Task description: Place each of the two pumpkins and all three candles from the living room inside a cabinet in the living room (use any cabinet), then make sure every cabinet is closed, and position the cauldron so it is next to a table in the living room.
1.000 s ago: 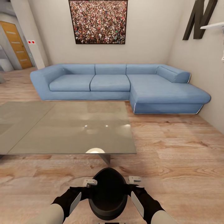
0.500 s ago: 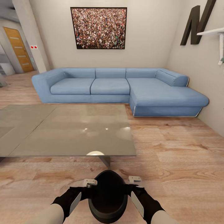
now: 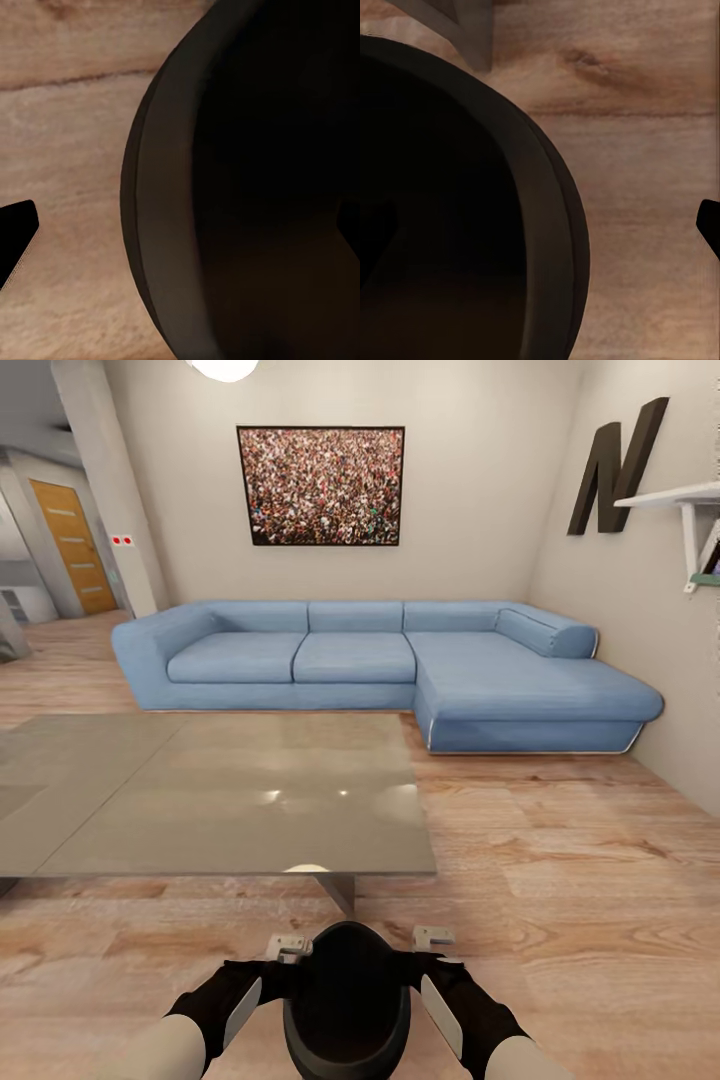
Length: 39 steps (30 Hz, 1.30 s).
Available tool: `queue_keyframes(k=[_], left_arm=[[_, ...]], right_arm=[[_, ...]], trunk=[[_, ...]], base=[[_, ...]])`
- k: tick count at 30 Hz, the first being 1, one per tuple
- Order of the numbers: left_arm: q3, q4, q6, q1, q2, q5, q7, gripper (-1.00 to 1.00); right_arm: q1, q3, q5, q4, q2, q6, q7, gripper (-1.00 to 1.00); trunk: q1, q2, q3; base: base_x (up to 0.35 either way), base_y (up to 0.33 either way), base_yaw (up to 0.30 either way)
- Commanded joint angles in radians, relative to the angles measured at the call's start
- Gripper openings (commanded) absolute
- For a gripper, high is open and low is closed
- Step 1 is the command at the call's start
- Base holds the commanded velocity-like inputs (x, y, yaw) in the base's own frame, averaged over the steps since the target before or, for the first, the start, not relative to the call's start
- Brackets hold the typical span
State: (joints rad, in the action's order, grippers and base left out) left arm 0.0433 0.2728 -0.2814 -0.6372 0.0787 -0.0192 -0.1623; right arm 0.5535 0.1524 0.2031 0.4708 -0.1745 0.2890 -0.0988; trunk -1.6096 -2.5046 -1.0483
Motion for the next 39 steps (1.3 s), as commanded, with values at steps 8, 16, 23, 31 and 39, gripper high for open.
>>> queue_keyframes(k=[8, 16, 23, 31, 39], left_arm=[[0.004, 0.0, -0.011, -0.001, 0.0, -0.002, 0.002, 1.0], [0.004, 0.001, -0.02, -0.001, -0.001, -0.002, 0.003, 1.0], [0.004, 0.001, -0.023, -0.001, -0.002, -0.002, 0.002, 1.0], [0.004, 0.002, -0.023, -0.001, -0.002, -0.001, 0.001, 1.0], [0.004, 0.002, -0.022, -0.001, -0.002, -0.001, 0.001, 1.0]], right_arm=[[0.0, 0.004, 0.011, 0.002, 0.0, 0.004, -0.009, 1.0], [0.0, 0.004, 0.011, 0.002, 0.0, 0.005, -0.01, 1.0], [0.0, 0.003, 0.012, 0.001, 0.0, 0.006, -0.01, 1.0], [0.0, 0.003, 0.012, -0.001, 0.0, 0.007, -0.01, 1.0], [0.0, 0.003, 0.012, -0.001, 0.0, 0.007, -0.01, 1.0]], trunk=[[0.004, 0.002, 0.03], [0.007, 0.003, 0.061], [0.009, 0.004, 0.077], [0.009, 0.004, 0.077], [0.009, 0.004, 0.077]], base=[[0.0, 0.0, 0.0], [0.0, 0.0, 0.0], [0.0, 0.0, 0.0], [-0.019, 0.0, 0.0], [-0.058, 0.0, 0.0]])
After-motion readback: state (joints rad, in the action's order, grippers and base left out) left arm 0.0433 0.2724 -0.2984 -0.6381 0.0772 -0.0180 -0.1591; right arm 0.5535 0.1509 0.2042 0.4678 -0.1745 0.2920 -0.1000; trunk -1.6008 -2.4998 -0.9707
